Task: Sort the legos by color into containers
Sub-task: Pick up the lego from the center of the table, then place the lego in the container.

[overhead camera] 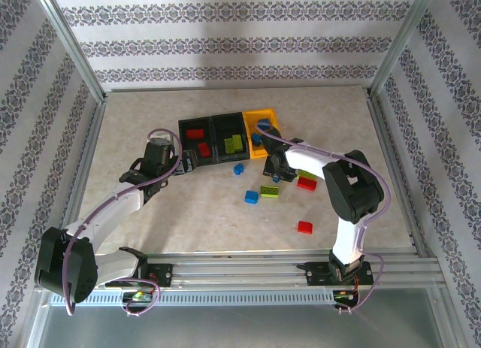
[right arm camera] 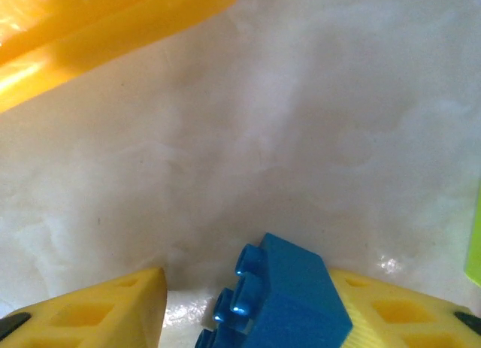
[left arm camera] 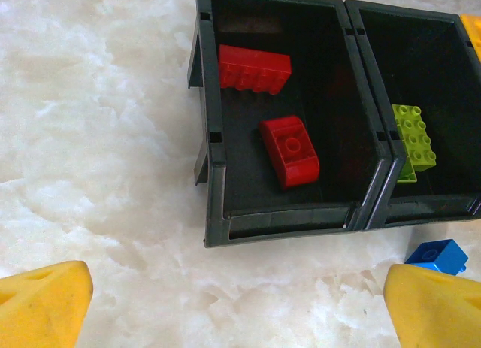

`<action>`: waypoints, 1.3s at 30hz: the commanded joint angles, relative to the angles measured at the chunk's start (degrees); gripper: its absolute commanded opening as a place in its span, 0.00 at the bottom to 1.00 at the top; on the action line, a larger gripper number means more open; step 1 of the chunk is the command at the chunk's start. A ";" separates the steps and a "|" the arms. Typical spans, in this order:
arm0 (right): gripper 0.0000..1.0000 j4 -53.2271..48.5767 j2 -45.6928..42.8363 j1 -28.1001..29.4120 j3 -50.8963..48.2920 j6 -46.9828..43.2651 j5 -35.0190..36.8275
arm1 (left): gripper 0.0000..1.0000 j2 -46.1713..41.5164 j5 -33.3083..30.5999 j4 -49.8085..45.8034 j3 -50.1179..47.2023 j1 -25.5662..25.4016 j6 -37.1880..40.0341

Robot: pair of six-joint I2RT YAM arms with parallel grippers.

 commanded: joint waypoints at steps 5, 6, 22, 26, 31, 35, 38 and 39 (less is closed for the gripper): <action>0.47 -1.07 1.57 0.42 2.83 -3.28 1.02 | 1.00 -1.24 -0.77 -0.35 -0.71 0.70 -0.56; 0.45 -1.12 1.48 0.51 2.65 -3.29 0.84 | 0.99 -1.21 -0.84 -0.35 -0.76 0.66 -0.57; 0.25 -1.55 -3.47 0.76 3.52 -6.38 1.88 | 1.00 -1.49 -1.06 -0.35 -0.82 0.66 -0.44; 0.24 -1.55 -4.76 0.77 6.21 -8.80 3.48 | 1.00 -1.49 -0.86 -0.22 -0.98 0.72 -0.74; 0.24 -1.49 -3.93 0.29 11.99 -12.09 4.42 | 1.00 -1.60 -0.58 -0.26 -0.99 0.67 -0.57; 0.24 -1.41 -1.01 -0.26 18.41 -15.29 5.20 | 1.00 -1.69 -0.34 -0.37 -1.00 0.65 -0.37; 0.24 -1.47 2.24 -0.94 23.31 -17.19 4.90 | 1.00 -1.79 0.41 -0.48 -1.00 0.65 0.10; 0.25 -1.47 3.40 -1.19 24.97 -17.70 4.49 | 1.00 -1.91 0.70 -0.53 -1.05 0.67 0.27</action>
